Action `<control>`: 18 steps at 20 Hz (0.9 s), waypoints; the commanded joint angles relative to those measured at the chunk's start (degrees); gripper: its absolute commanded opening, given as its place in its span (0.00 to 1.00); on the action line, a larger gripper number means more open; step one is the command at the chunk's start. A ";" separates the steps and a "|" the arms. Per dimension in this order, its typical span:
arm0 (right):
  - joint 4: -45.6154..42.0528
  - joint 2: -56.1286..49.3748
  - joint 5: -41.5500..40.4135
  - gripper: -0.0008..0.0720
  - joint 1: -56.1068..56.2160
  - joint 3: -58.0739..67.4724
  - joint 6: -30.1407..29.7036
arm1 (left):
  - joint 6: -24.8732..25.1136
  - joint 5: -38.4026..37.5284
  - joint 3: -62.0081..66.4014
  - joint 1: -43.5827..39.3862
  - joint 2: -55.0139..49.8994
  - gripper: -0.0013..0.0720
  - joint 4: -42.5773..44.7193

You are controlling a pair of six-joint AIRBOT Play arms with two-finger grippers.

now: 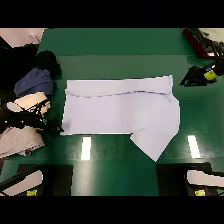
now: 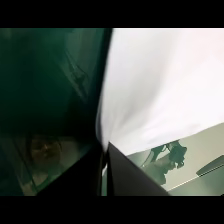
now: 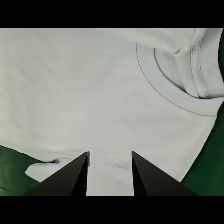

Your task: Fold the shirts.

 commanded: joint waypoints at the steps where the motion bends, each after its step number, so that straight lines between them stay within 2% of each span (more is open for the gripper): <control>1: -1.95 3.32 0.44 0.43 -0.02 -5.07 1.38 | 0.50 -0.94 1.49 0.09 0.70 0.04 -0.68; 3: -5.84 8.52 -0.44 0.43 -0.11 -14.27 2.64 | 0.50 0.02 3.06 0.07 2.89 0.04 -0.13; 6: -7.02 16.22 -2.84 0.45 -1.25 -30.12 3.19 | 0.50 0.57 3.98 0.07 6.51 0.04 0.00; 8: -6.88 20.44 -3.34 0.69 -2.99 -40.68 3.65 | 0.50 0.11 3.98 0.09 7.48 0.05 0.04; 12: 1.01 27.45 -6.49 0.62 -4.72 -58.77 4.48 | 0.50 0.17 3.98 0.07 7.50 0.05 -0.28; 18: 1.53 33.22 -17.18 0.61 1.86 -69.42 11.26 | 0.50 0.15 3.98 0.09 7.50 0.04 -0.26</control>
